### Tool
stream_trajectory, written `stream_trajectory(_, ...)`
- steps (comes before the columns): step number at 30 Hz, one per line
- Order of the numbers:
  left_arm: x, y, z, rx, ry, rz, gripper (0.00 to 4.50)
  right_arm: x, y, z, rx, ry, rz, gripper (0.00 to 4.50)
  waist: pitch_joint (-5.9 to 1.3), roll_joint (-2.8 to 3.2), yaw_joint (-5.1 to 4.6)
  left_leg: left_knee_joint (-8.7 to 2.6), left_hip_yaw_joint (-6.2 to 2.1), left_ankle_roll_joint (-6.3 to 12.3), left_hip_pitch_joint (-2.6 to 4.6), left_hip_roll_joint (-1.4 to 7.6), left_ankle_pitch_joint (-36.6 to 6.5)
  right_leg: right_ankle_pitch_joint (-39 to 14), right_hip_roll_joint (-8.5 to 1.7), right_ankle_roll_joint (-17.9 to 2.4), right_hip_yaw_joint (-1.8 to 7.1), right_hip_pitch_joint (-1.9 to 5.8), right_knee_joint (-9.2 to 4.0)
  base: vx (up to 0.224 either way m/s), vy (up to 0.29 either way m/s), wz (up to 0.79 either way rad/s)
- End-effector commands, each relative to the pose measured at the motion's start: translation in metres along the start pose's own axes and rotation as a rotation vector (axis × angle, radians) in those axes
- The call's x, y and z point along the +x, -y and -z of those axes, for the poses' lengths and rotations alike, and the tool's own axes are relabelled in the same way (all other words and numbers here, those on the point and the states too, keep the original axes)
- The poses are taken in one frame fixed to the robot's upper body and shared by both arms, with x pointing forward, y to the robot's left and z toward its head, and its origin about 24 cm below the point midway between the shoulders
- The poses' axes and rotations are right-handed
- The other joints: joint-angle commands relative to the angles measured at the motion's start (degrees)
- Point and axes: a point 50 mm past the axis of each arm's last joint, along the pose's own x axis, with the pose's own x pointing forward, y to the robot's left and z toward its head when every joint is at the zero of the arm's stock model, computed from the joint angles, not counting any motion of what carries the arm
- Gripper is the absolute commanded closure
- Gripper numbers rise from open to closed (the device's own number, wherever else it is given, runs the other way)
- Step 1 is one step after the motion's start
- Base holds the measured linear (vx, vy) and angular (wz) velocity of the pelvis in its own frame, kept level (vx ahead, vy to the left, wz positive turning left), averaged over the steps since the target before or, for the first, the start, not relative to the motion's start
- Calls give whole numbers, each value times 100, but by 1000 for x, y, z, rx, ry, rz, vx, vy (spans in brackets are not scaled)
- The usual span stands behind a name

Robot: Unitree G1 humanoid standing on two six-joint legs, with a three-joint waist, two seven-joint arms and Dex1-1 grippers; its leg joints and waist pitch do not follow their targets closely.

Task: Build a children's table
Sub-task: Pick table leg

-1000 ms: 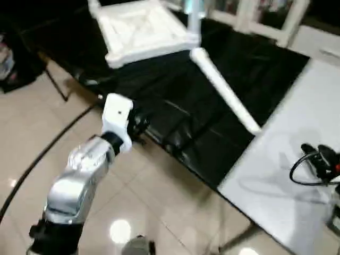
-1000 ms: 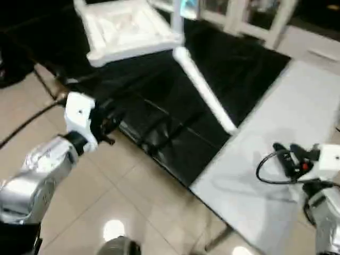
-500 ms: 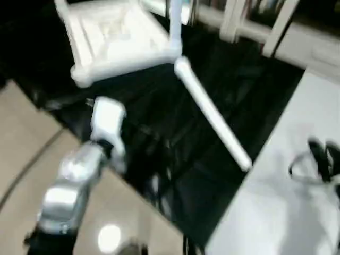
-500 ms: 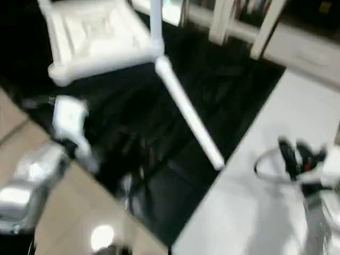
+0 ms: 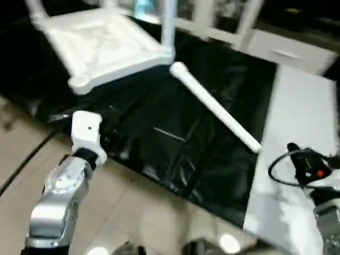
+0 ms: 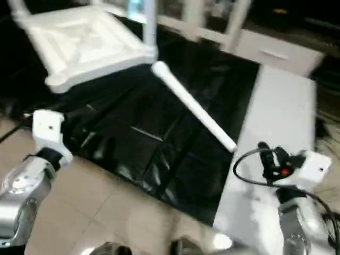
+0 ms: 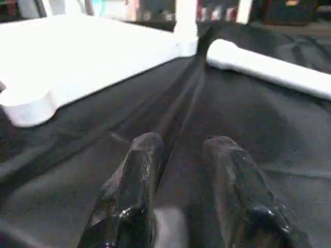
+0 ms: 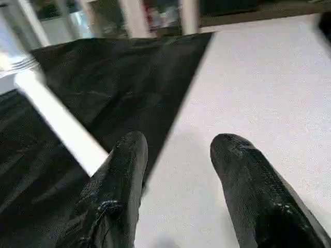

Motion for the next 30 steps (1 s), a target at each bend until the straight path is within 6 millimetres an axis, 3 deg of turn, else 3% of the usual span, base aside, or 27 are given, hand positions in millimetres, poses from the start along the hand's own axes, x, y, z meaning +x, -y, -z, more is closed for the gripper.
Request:
stream_trajectory(1,-2,0,-2,-3,14,-30,278,0,0,1,1,-16,14,230,-383,-35,77,-853,-460,-1816,276,897,-2784,-1435,-658,-330,499,19,-484,-32,163,-73)
stream_trajectory(2,-4,-3,-2,2,18,-63,278,1,-1,1,3,-20,19,230,-454,-34,351,1090,-1685,-844,-681,100,-1074,-2616,-1769,-300,1902,723,-1451,-32,163,-73)
stream_trajectory(3,-6,-8,-2,-18,15,-115,278,2,-1,1,12,-17,32,230,-190,-211,234,1056,-1829,-981,-922,-89,-361,-2101,-1125,-204,1536,853,-1404,-12,162,-92)
stream_trajectory(4,-8,-13,-1,-25,15,-163,278,3,-1,0,-4,-13,39,230,-160,-156,324,983,-1847,-914,-900,67,-20,-1440,-1310,-260,1035,809,-1448,-41,187,-68)
stream_trajectory(5,-13,-19,1,-31,-1,-229,278,6,-1,0,-22,-26,48,230,-138,-196,198,616,-1744,-861,-340,138,483,-1279,-972,-592,566,247,-1597,-41,187,-68)
stream_trajectory(6,-13,-20,1,-30,-4,-232,278,6,-1,0,-24,-28,48,230,-186,-57,194,290,-1715,-770,-292,195,774,-1517,-783,-806,379,316,-1548,-42,235,-26)
stream_trajectory(7,-15,-22,1,-22,-14,-256,278,8,0,0,-30,-38,50,230,-237,87,194,-73,-1689,-584,-284,282,929,-1644,-594,-944,320,461,-1509,0,256,-15)
stream_trajectory(8,-18,-24,0,-18,-7,-274,278,9,1,-1,-32,-40,50,230,-323,349,-99,-663,-1878,63,-174,732,328,-754,253,-601,205,297,-836,0,256,-15)
stream_trajectory(9,-19,-25,0,-15,-8,-275,278,10,1,-1,-33,-42,52,230,-309,374,-167,-738,-1999,36,-126,880,-109,-357,197,-493,297,259,-709,16,242,4)
stream_trajectory(10,-21,-25,-1,-7,-11,-274,278,11,2,-2,-37,-46,53,230,-308,430,-180,-696,-2067,-224,-80,887,-288,299,188,-355,391,179,-702,1,210,10)
stream_trajectory(11,-22,-26,-3,-3,6,-273,278,11,1,-2,-39,-47,47,230,-262,322,-177,-675,-2061,-267,-63,915,-20,551,93,-173,501,133,-794,1,210,10)
stream_trajectory(12,-23,-26,-5,-9,26,-268,278,12,0,-2,-41,-50,38,230,-268,309,-170,-643,-2037,-282,-40,877,91,624,36,-119,539,125,-826,-18,147,10)
stream_trajectory(13,-23,-26,-5,-10,28,-268,278,12,0,-2,-41,-50,37,230,-264,235,-167,-639,-1963,-293,-48,813,-149,514,-27,-76,587,156,-925,-23,79,12)
stream_trajectory(14,-25,-25,-5,-20,27,-255,278,13,-3,-1,-51,-62,15,230,-176,185,-135,-731,-1784,-723,-26,658,-2253,-791,-182,-65,629,217,-1189,-23,79,12)
stream_trajectory(16,-25,-23,-5,-25,26,-249,278,14,-7,1,-62,-74,-14,230,-68,136,-105,-728,-1649,-914,80,563,-3616,-2475,-194,-90,590,221,-1459,0,0,0)
stream_trajectory(17,-25,-21,-7,-25,33,-239,278,14,-10,3,-65,-78,-26,230,-75,82,-104,-694,-1549,-868,144,505,-3802,-3141,-196,-30,523,321,-1605,0,0,0)
stream_trajectory(19,-24,-20,-7,-25,36,-233,278,15,-11,4,-65,-81,-31,230,-83,70,-101,-695,-1481,-774,157,471,-3687,-3468,-214,64,469,455,-1698,0,0,0)
stream_trajectory(21,-22,-20,-8,-19,34,-227,278,16,-13,6,-64,-81,-31,230,-121,115,-57,-772,-1418,-618,17,462,-3058,-3395,-247,235,508,770,-1763,41,3,-7)
stream_trajectory(22,-21,-20,-9,-18,37,-226,278,17,-14,8,-58,-77,-29,230,-142,108,-16,-792,-1337,-484,8,449,-2506,-3259,-268,228,567,823,-1811,101,4,-5)
stream_trajectory(23,-20,-20,-10,-13,44,-223,278,17,-15,9,-50,-82,-31,230,-211,122,2,-808,-1297,-354,86,462,-2067,-2845,-237,86,585,865,-1789,101,4,-5)
stream_trajectory(24,-19,-20,-12,-11,49,-217,278,17,-16,10,-40,-81,-31,230,-202,100,5,-835,-1291,-272,38,459,-1813,-2596,-207,28,594,919,-1776,107,10,-1)
stream_trajectory(25,-18,-20,-12,-10,52,-214,278,16,-16,10,-34,-80,-31,230,-247,138,23,-844,-1288,-190,31,461,-1555,-2319,-181,-13,589,973,-1748,170,19,1)
stream_trajectory(26,-15,-19,-17,-6,75,-194,278,16,-18,12,-13,-75,-35,230,-388,305,-88,-883,-1201,-361,833,723,-1338,-1369,30,-254,648,500,-1431,170,19,1)
stream_trajectory(27,-14,-18,-19,-6,88,-186,278,15,-18,12,-8,-72,-37,230,-359,188,-197,-945,-1501,-557,1231,1105,-1330,-485,112,-132,501,54,-902,220,-1,-26)
stream_trajectory(28,-13,-18,-21,-3,95,-178,278,15,-19,12,-8,-70,-39,230,-329,176,-208,-971,-1523,-566,1313,1231,-1348,-167,44,37,490,-124,-689,209,-38,-57)
stream_trajectory(29,-10,-17,-23,0,105,-159,278,15,-21,11,-14,-62,-44,230,-346,101,-195,-976,-1414,-477,1357,1351,-1117,251,-139,225,501,-306,-517,209,-38,-57)
stream_trajectory(30,-10,-17,-23,0,105,-159,278,15,-21,11,-14,-62,-44,230,-308,-27,-147,-948,-997,-516,1256,1115,-1172,472,-245,0,595,-265,-671,198,-73,-58)
